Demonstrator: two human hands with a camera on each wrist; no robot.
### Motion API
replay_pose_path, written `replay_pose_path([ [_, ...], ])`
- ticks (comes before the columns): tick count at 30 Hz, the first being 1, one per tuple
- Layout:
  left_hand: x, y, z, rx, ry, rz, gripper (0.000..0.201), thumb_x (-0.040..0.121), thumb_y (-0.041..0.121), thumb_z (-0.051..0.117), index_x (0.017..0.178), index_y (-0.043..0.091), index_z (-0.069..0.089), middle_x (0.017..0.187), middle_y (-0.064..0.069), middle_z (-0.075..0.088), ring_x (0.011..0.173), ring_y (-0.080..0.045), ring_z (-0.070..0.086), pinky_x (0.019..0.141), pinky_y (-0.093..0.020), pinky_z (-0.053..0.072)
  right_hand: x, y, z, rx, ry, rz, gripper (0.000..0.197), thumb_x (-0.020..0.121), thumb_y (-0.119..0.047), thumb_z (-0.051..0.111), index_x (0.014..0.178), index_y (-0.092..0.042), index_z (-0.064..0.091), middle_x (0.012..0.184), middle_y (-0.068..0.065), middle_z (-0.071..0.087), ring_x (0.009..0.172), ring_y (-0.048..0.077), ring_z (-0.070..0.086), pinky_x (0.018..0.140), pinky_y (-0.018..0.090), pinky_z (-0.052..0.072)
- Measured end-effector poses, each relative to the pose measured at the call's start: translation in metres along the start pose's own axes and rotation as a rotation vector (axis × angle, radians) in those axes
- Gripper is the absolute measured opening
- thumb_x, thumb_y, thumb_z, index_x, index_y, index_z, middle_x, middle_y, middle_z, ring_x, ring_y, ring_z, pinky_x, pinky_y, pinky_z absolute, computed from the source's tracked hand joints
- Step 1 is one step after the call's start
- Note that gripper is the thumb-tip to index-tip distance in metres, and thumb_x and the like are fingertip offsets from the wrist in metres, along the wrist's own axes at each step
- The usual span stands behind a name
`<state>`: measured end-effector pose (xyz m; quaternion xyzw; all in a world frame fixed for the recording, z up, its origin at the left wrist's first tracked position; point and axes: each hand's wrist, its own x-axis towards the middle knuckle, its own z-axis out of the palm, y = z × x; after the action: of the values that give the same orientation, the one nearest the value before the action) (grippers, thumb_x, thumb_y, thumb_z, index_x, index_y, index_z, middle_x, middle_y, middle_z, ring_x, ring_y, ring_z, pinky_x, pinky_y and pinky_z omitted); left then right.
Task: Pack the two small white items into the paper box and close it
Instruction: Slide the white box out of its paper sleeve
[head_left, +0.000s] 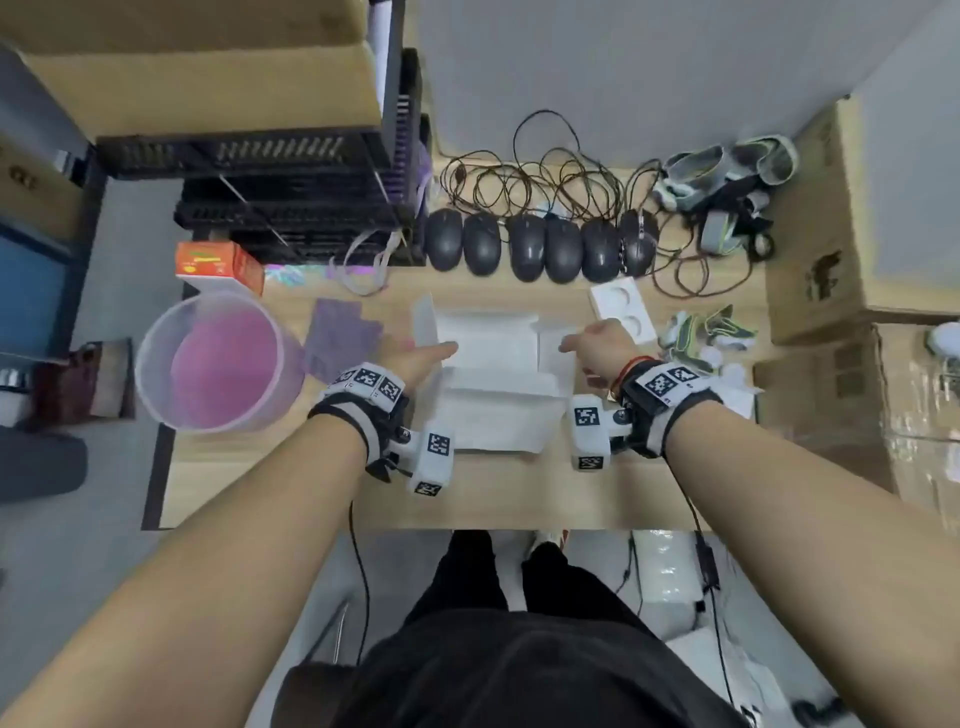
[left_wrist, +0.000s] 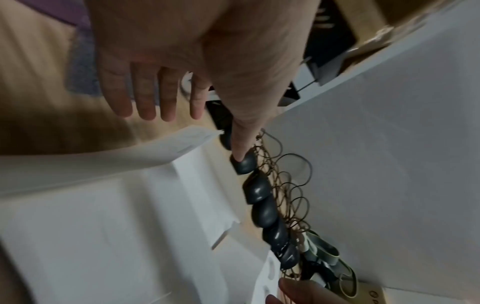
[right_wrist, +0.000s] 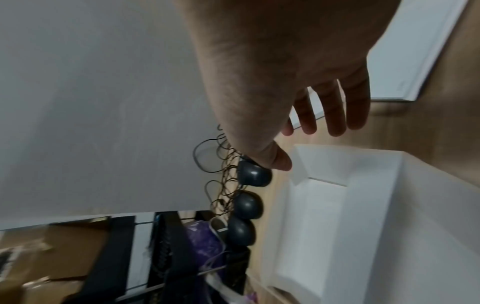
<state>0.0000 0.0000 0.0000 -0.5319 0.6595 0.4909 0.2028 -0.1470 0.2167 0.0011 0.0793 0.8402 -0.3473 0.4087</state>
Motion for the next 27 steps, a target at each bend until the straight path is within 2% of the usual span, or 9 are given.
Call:
replay_pose_path([
  [3,0.008,-0.015,0.0,0.023,-0.078,-0.067,0.131,0.053,0.069,0.083,0.154,0.014,0.021,0.153,-0.009,0.038,0.136,-0.034,0.042,0.107,-0.046,0.04,0.004,0.012,0.009,0.011,0.022,0.1,0.083,0.077,-0.029,0.074,0.145,-0.008,0.032,0.126,0.012,0.051,0.106,0.029,0.057,0.079,0.039,0.054],
  [7,0.017,-0.032,0.005,0.196,-0.157,-0.057,0.124,0.063,0.055,0.087,0.156,0.012,0.016,0.157,-0.009,0.032,0.14,-0.034,0.037,0.109,-0.047,0.039,-0.002,0.026,0.015,-0.079,-0.08,0.167,0.047,0.084,-0.019,0.071,0.119,-0.003,0.044,0.086,0.012,0.059,0.054,0.02,0.054,0.039,0.019,0.036],
  [9,0.02,-0.034,0.009,0.214,-0.175,-0.056,0.116,0.07,0.041,0.087,0.157,0.013,0.014,0.159,-0.008,0.029,0.142,-0.033,0.036,0.11,-0.046,0.038,-0.002,0.031,0.018,-0.091,-0.13,0.175,0.039,0.084,-0.011,0.07,0.117,0.001,0.053,0.088,0.016,0.066,0.052,0.022,0.063,0.036,0.02,0.042],
  [11,0.019,-0.035,0.014,0.194,-0.159,-0.038,0.102,0.08,0.026,0.079,0.157,0.014,0.013,0.159,-0.007,0.029,0.14,-0.033,0.037,0.109,-0.045,0.039,-0.003,0.034,0.024,-0.048,-0.171,0.165,0.032,0.081,-0.001,0.067,0.112,0.006,0.059,0.1,0.025,0.07,0.074,0.036,0.073,0.057,0.042,0.062],
  [13,0.015,-0.031,0.015,0.155,-0.148,-0.036,0.091,0.085,0.015,0.07,0.157,0.013,0.014,0.158,-0.007,0.031,0.137,-0.033,0.04,0.105,-0.044,0.042,-0.001,0.035,0.027,-0.021,-0.178,0.153,0.032,0.077,0.005,0.061,0.108,0.005,0.061,0.102,0.028,0.069,0.084,0.046,0.072,0.076,0.059,0.058],
  [19,-0.006,-0.009,0.015,-0.033,-0.101,-0.018,0.079,0.09,0.01,0.054,0.157,0.012,0.012,0.158,-0.008,0.029,0.137,-0.03,0.035,0.093,-0.033,0.035,-0.007,0.012,0.014,0.072,-0.199,0.086,0.052,0.073,-0.002,0.058,0.122,-0.01,0.042,0.098,0.016,0.059,0.079,0.037,0.068,0.084,0.049,0.056],
  [23,-0.032,0.01,0.011,-0.212,-0.17,0.028,0.07,0.087,0.015,0.053,0.151,0.023,0.026,0.123,-0.008,0.049,0.092,-0.023,0.055,0.063,-0.025,0.043,-0.007,0.001,-0.005,0.082,-0.255,0.033,0.074,0.061,-0.02,0.068,0.129,-0.015,0.041,0.075,0.004,0.043,0.05,0.018,0.041,0.052,0.03,0.035],
  [25,-0.046,0.017,0.01,-0.345,-0.223,-0.032,0.063,0.083,0.017,0.053,0.142,0.032,0.038,0.089,-0.008,0.056,0.052,-0.018,0.056,0.047,-0.026,0.046,-0.011,-0.003,-0.017,0.071,-0.232,0.0,0.075,0.07,-0.029,0.078,0.133,-0.017,0.039,0.08,-0.003,0.047,0.06,0.011,0.045,0.053,0.027,0.035],
  [27,-0.057,0.025,0.009,-0.368,-0.251,-0.01,0.052,0.087,0.011,0.047,0.134,0.033,0.044,0.069,-0.004,0.051,0.033,-0.011,0.051,0.039,-0.023,0.045,-0.016,-0.006,-0.031,0.009,-0.243,-0.06,0.07,0.08,-0.037,0.079,0.133,-0.024,0.034,0.095,-0.005,0.053,0.079,0.01,0.052,0.059,0.021,0.042],
])
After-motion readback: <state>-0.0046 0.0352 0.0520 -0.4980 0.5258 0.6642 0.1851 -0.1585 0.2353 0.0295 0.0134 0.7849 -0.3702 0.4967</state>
